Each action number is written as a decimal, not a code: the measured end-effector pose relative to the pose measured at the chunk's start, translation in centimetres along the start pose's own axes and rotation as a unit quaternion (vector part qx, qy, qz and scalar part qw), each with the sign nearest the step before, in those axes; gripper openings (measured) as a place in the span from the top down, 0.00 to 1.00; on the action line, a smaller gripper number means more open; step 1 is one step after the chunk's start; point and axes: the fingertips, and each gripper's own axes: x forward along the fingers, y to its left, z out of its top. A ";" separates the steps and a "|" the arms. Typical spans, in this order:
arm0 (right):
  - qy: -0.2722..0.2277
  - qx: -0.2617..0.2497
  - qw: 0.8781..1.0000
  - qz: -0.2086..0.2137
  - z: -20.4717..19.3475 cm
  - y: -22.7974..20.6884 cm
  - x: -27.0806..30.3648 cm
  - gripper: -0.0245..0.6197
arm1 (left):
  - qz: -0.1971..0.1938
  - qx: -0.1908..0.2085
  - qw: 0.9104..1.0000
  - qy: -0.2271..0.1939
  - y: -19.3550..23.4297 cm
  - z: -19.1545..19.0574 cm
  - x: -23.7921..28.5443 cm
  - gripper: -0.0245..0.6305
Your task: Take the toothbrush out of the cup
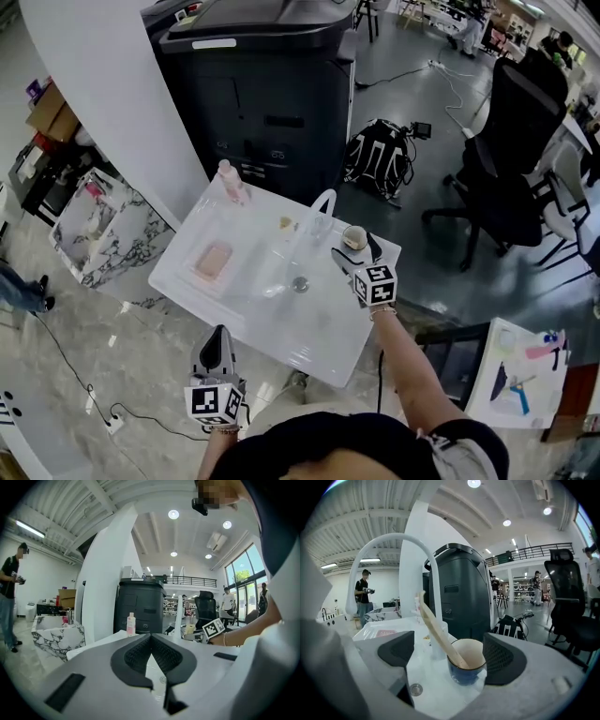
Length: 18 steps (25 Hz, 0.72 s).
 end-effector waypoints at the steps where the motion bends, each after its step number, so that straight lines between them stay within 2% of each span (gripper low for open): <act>1: 0.005 -0.002 1.000 0.002 -0.2 -0.2 0.5 0.26 | 0.005 0.001 1.000 0.002 0.1 -0.1 0.1 0.96; 3: 0.009 -0.006 1.000 0.003 -0.3 -0.7 1.3 0.30 | 0.013 0.002 1.000 0.002 0.3 -0.1 0.4 0.96; 5: 0.010 -0.011 1.000 0.002 -0.3 -1.1 1.5 0.41 | 0.020 0.001 1.000 0.000 0.3 -0.1 0.5 0.96; 10: 0.015 -0.023 1.000 -0.008 -0.6 -2.2 1.9 0.84 | 0.035 0.002 0.999 -0.003 0.6 -0.2 0.6 0.96; 11: 0.016 -0.029 0.999 -0.008 -0.7 -2.2 2.0 0.88 | 0.037 0.001 0.999 -0.003 0.6 -0.3 0.6 0.96; 14: 0.023 -0.055 0.998 -0.007 -0.6 -2.2 2.0 0.91 | 0.039 -0.001 0.999 -0.001 0.6 -0.2 0.7 0.96; 18: 0.007 -0.048 0.999 0.003 0.8 -2.5 1.4 0.92 | 0.032 0.002 0.999 -0.003 0.1 -0.5 1.0 0.96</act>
